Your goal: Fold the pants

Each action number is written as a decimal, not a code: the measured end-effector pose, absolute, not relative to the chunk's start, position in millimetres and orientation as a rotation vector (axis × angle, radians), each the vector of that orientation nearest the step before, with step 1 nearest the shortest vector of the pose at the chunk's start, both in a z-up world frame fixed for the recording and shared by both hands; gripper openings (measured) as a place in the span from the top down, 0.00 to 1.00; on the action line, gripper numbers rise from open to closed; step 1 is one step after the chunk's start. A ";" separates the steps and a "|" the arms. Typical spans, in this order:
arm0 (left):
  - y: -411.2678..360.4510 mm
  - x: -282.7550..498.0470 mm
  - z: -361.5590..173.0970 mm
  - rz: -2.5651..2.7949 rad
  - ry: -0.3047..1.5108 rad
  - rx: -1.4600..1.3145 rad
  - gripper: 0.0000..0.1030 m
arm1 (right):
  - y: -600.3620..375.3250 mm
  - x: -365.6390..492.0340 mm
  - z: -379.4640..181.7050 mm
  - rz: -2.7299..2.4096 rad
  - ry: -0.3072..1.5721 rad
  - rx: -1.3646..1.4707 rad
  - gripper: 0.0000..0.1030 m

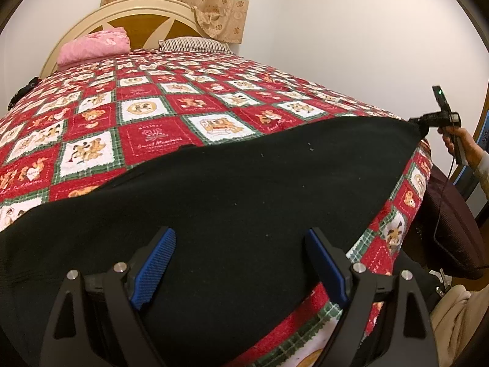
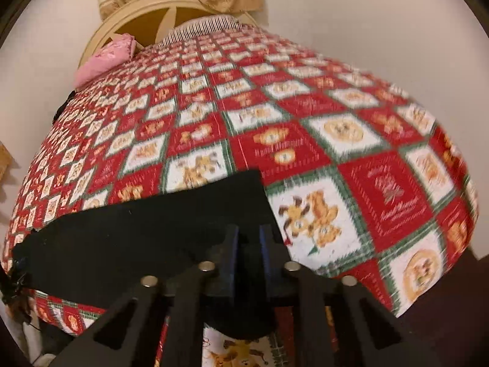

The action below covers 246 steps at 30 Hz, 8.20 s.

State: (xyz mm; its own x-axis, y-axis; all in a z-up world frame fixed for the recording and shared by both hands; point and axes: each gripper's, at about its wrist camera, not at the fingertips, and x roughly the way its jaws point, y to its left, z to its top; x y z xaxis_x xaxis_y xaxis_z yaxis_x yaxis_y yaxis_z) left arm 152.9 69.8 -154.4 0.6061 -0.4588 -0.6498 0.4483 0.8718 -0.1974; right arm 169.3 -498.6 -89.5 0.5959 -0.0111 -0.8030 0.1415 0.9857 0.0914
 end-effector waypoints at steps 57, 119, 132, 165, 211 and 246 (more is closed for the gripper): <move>64.9 148.2 -154.3 -0.476 0.740 0.046 0.09 | -517.6 199.1 -91.5 -0.240 0.807 0.120 0.44; 182.3 120.8 -160.4 -0.085 0.659 -0.055 0.00 | 23.6 359.5 -202.6 0.816 1.183 0.129 0.96; 174.9 122.0 -159.1 0.038 0.745 -0.057 0.00 | -23.3 254.7 -148.5 0.885 0.990 -0.053 0.60; 125.5 152.6 -142.2 0.016 0.800 -0.057 0.00 | -78.5 202.3 -196.1 0.737 0.996 0.015 0.52; 80.2 170.1 -157.0 -0.026 0.840 -0.018 0.00 | -570.9 191.2 -118.1 -0.068 0.782 0.442 0.53; 87.3 156.7 -146.9 -0.054 0.806 -0.070 0.00 | -444.2 175.0 -59.6 0.171 0.689 0.304 0.88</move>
State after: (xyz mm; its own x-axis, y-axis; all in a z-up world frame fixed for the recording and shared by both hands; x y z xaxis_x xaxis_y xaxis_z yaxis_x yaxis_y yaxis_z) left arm 156.7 87.3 -146.9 0.6916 -0.0752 -0.7184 0.0221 0.9963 -0.0831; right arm 175.0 -444.2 -59.6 0.7602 0.2537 -0.5981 -0.0547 0.9423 0.3302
